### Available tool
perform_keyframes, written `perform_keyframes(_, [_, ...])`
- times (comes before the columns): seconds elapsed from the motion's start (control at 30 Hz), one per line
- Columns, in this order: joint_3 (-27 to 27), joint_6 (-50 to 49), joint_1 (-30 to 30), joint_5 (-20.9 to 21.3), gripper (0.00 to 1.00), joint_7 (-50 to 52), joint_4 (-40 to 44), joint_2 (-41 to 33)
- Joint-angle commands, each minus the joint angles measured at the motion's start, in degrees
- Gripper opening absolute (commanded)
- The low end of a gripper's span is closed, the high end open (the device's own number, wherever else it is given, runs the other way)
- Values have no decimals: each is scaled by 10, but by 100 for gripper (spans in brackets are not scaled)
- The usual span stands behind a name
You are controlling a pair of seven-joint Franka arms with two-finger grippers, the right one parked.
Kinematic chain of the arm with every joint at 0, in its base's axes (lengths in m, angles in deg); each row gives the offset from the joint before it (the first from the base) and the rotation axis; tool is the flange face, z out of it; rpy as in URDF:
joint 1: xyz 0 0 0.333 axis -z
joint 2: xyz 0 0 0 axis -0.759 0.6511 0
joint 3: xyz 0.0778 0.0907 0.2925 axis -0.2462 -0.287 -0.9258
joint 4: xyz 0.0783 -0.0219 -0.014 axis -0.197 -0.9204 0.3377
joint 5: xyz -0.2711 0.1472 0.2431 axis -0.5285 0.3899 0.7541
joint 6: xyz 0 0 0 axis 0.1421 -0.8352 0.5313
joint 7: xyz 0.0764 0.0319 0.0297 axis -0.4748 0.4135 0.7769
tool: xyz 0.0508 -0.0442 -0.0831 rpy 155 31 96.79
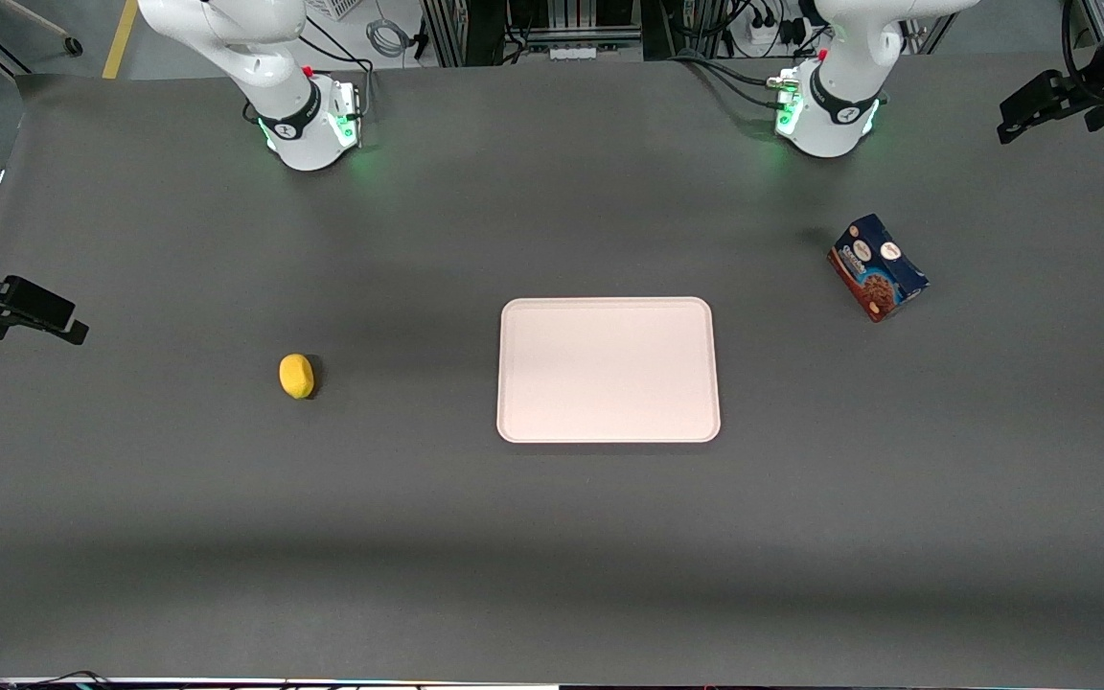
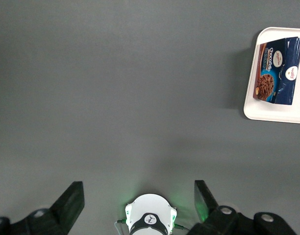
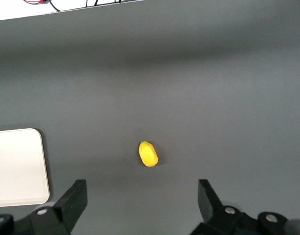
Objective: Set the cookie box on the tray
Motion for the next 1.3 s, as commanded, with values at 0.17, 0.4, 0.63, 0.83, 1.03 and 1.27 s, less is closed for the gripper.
perform_keyframes(0.17, [-2,-26,3,2,100,3,20,-4])
perform_keyframes(0.4, [-2,-56,3,1,100,4,29,-5])
perform_keyframes(0.63, [-6,-72,2,1,100,32,-11,-31])
perform_keyframes(0.83, [-6,4,2,-3,100,92,-108,-52])
perform_keyframes(1.03, [-6,131,2,-5,100,105,-209,-49])
perform_keyframes(1.27, [-6,287,1,-5,100,106,-324,-29])
